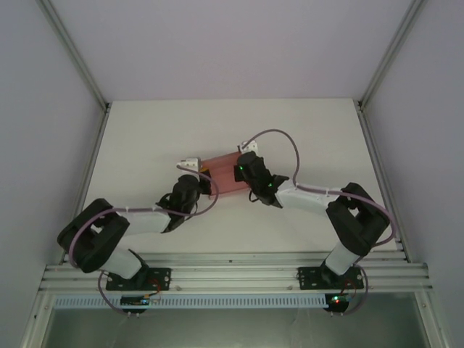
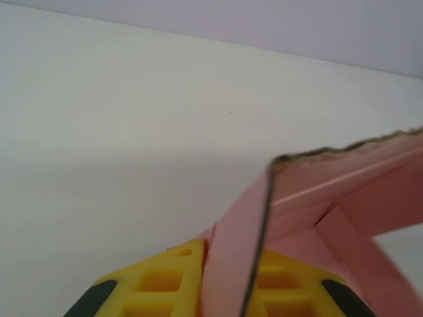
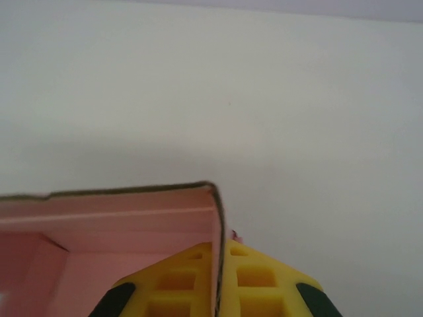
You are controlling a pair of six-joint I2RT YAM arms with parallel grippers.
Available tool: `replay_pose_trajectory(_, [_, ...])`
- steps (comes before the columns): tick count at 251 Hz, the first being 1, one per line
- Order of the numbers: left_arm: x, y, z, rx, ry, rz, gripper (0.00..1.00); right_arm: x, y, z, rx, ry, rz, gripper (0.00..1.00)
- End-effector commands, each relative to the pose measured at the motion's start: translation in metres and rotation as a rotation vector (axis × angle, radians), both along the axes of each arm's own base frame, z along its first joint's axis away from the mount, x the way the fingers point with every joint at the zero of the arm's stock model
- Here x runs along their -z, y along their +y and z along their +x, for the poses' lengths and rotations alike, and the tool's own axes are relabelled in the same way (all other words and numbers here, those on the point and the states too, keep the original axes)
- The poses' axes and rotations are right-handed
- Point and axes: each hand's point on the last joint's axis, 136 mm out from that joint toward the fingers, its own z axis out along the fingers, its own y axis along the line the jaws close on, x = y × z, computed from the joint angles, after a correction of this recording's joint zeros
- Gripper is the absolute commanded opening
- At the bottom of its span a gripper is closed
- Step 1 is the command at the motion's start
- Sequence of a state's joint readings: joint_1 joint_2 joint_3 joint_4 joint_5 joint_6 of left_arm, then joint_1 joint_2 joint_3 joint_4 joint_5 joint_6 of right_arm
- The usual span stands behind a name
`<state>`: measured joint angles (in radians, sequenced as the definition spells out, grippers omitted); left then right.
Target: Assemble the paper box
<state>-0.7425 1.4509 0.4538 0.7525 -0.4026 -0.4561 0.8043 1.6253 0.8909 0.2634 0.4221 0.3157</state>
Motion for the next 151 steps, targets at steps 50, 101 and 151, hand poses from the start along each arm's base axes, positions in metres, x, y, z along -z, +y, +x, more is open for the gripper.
replay_pose_trajectory(50, [0.018,-0.024,-0.04,0.212,0.061,-0.034,0.18,0.042,0.002,-0.049,-0.18,0.013,-0.026,0.0])
replay_pose_trajectory(101, [0.017,-0.031,-0.055,0.272,0.089,-0.016,0.35,0.047,0.0,-0.057,-0.188,0.018,-0.064,0.0])
replay_pose_trajectory(151, [-0.001,-0.004,-0.071,0.204,0.133,-0.023,0.92,0.05,-0.007,-0.063,-0.184,0.02,-0.079,0.0])
